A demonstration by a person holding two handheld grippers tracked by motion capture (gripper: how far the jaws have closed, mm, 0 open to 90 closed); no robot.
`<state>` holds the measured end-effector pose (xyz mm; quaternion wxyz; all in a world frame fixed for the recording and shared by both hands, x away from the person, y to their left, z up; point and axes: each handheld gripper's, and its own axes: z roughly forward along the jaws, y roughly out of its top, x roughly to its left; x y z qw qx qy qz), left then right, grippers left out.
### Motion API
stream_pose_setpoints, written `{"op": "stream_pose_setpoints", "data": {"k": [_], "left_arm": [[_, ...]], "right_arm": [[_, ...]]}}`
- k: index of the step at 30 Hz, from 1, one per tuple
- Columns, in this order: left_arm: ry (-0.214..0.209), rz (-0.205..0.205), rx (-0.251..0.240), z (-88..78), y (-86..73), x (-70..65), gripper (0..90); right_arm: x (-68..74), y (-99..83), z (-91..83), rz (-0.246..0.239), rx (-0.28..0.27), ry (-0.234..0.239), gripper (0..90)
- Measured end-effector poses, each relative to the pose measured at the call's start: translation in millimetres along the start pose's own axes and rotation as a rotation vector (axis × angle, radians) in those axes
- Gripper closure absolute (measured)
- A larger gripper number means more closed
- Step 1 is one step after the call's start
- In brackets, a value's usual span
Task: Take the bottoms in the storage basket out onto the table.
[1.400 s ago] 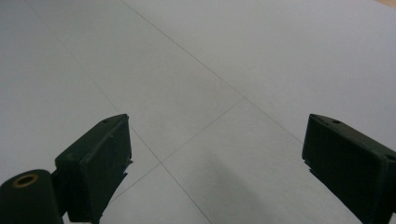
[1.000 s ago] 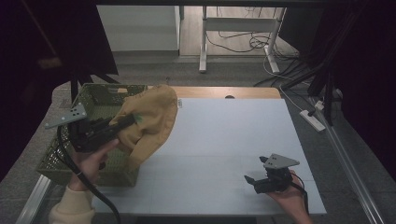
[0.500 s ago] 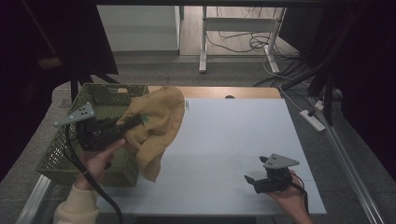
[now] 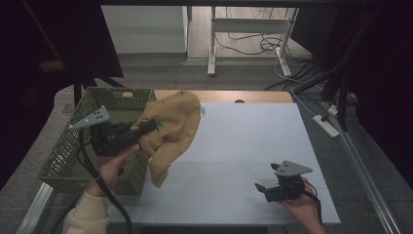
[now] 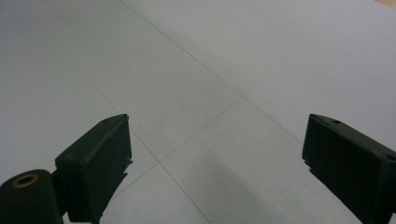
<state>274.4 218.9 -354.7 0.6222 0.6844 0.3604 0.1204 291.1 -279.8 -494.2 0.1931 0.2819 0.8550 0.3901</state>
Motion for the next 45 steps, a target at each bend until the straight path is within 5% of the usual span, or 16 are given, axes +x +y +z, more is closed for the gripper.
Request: {"op": "stream_pose_setpoints", "data": {"k": [45], "left_arm": [[-0.103,0.013,0.055,61.6,-0.6,-19.0,72.5]], "right_arm": [[0.1,0.2,-1.5,0.003,-0.008,-0.003,8.0]]}}
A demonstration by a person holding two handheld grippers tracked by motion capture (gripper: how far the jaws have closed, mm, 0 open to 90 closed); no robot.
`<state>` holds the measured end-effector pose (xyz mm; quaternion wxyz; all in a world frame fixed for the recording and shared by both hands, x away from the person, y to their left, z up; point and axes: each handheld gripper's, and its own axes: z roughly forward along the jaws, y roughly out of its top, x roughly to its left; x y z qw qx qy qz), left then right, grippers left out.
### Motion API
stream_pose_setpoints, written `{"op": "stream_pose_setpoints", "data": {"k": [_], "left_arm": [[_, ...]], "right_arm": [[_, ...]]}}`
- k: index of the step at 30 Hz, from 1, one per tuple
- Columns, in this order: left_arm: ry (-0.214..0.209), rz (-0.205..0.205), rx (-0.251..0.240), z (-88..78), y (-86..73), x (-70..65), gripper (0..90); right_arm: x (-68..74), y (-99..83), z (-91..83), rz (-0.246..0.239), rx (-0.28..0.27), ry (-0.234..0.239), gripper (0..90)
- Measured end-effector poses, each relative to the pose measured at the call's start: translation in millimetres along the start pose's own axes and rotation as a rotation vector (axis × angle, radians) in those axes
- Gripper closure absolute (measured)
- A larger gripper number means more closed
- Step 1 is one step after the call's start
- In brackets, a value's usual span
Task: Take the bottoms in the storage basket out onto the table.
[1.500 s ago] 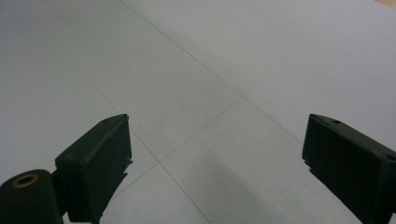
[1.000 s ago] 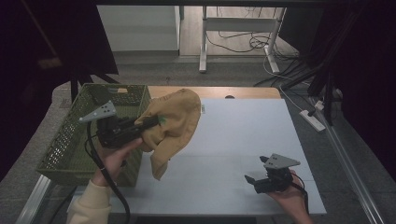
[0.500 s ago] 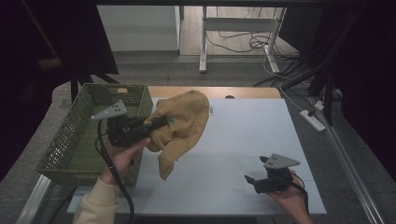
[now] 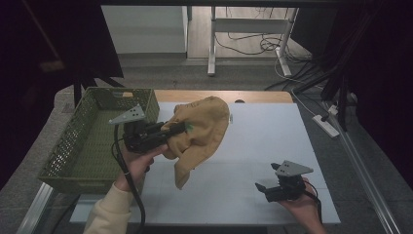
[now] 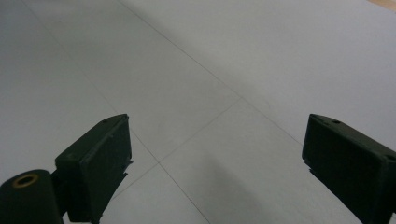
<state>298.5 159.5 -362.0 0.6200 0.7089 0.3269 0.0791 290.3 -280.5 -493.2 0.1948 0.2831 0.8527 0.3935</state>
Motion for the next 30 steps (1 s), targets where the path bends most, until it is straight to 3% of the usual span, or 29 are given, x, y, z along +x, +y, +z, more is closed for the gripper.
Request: {"op": "stream_pose_setpoints", "data": {"k": [10,30], "left_arm": [[-0.033,0.002,0.016,23.4,4.0,-2.2,72.4],[-0.021,-0.008,0.050,56.4,9.7,3.2,72.5]], "right_arm": [[0.0,0.0,-0.2,0.001,0.000,-0.002,8.0],[-0.2,0.1,-1.4,-0.001,-0.005,-0.003,8.0]]}}
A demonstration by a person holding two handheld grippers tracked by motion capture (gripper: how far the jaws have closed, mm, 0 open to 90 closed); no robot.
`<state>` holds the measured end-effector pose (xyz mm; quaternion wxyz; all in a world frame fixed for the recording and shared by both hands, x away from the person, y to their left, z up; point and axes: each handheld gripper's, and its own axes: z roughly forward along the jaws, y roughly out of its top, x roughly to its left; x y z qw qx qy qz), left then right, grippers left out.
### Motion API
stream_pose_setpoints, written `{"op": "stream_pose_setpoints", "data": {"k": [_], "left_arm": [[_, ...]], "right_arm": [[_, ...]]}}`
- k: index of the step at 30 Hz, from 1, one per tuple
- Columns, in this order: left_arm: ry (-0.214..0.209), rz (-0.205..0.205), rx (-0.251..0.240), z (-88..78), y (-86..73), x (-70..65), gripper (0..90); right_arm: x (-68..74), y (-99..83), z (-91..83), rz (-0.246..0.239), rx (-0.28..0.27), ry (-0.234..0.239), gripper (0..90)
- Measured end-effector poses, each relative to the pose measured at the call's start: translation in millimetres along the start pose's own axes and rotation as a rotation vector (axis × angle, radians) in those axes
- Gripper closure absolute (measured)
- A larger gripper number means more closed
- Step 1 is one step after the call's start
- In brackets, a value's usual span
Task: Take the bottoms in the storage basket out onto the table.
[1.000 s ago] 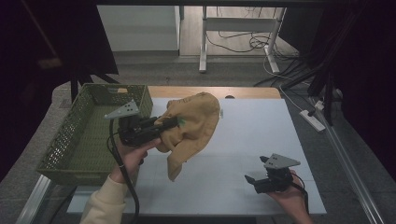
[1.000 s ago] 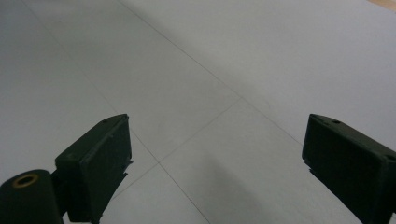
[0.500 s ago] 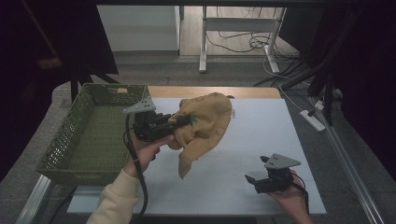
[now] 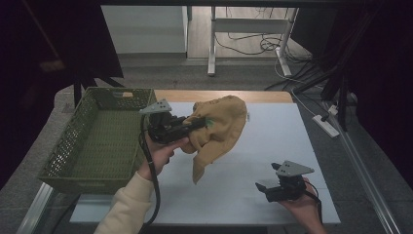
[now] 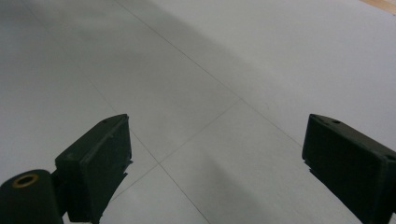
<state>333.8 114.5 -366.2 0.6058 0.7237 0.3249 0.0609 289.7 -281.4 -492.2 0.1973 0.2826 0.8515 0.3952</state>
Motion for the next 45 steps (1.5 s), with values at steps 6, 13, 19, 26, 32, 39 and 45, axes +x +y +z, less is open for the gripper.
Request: {"op": "stream_pose_setpoints", "data": {"k": [6,13,19,26,32,39,45], "left_arm": [[0.033,-0.006,0.016,9.6,-0.7,7.8,72.4],[0.057,-0.024,0.046,19.8,-9.0,18.2,72.4],[0.081,-0.030,0.086,28.3,-19.1,24.7,72.3],[0.098,-0.050,0.132,39.5,-31.0,34.5,72.3],[0.097,-0.065,0.172,49.1,-42.1,39.6,72.2],[0.098,-0.077,0.207,57.9,-51.4,43.8,71.9],[0.094,-0.086,0.234,65.2,-60.1,45.9,71.9]], "right_arm": [[-0.4,-0.1,-0.1,-0.002,0.002,0.000,8.0],[-0.4,-0.3,-0.1,-0.001,0.003,-0.001,8.0],[-0.4,-0.5,0.1,0.002,0.004,0.001,8.0],[-0.2,-0.5,-0.1,0.001,0.006,0.000,8.0],[-0.6,-0.7,-0.1,0.001,0.004,0.001,8.0],[-0.7,-0.6,-0.3,0.001,0.002,0.001,8.0],[-0.8,-0.8,-0.5,0.003,0.002,0.001,8.0]]}}
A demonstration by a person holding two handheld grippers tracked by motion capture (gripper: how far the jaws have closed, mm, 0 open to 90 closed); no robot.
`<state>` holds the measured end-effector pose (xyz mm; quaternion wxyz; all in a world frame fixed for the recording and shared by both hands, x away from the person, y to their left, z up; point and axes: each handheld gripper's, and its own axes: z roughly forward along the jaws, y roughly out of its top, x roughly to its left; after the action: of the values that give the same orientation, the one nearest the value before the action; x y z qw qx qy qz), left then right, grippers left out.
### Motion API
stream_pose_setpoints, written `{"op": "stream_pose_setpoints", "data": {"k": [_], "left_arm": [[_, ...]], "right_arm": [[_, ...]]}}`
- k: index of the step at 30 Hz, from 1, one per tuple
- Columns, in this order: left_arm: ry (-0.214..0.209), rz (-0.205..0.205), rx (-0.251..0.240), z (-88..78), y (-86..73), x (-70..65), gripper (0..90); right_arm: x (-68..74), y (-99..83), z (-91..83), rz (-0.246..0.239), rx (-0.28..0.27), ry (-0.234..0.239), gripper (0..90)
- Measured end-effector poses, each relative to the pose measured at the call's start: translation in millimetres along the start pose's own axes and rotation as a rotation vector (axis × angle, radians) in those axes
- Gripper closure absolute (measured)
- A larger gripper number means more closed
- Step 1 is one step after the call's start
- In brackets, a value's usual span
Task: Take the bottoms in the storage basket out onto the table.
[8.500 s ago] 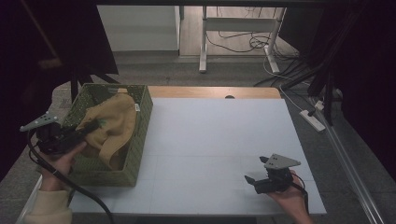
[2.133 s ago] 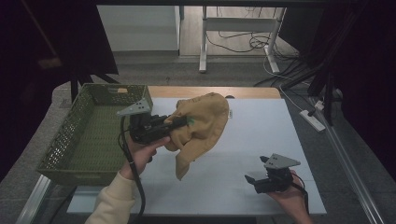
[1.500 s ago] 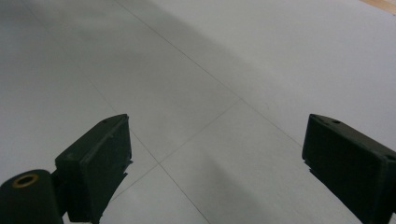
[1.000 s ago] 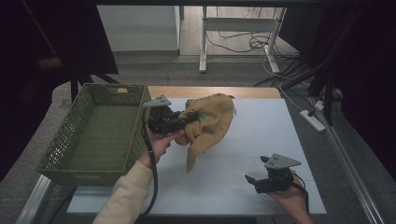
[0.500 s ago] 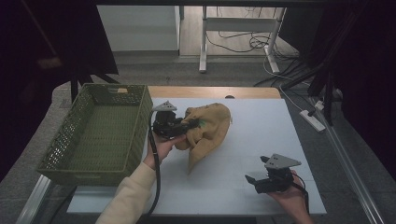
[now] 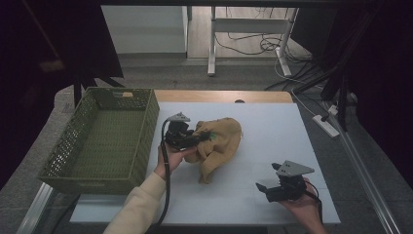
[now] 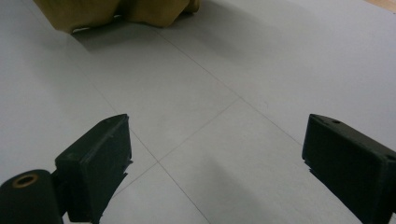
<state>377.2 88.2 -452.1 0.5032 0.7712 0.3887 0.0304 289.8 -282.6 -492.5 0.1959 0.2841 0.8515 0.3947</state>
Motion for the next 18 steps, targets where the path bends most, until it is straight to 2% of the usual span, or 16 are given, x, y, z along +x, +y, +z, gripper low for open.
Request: {"op": "stream_pose_setpoints", "data": {"k": [6,12,18], "left_arm": [[-0.006,-0.009,0.027,10.4,-5.4,1.0,71.5],[-0.002,-0.005,0.061,20.7,-8.6,0.1,71.4],[-0.017,0.001,0.080,29.1,-12.9,-3.0,71.4]], "right_arm": [[-0.1,0.0,-0.1,0.001,0.000,0.000,8.0],[-0.2,0.0,-0.1,0.002,0.000,0.000,8.0],[-0.2,-0.1,0.1,0.001,0.001,0.000,8.0]]}}
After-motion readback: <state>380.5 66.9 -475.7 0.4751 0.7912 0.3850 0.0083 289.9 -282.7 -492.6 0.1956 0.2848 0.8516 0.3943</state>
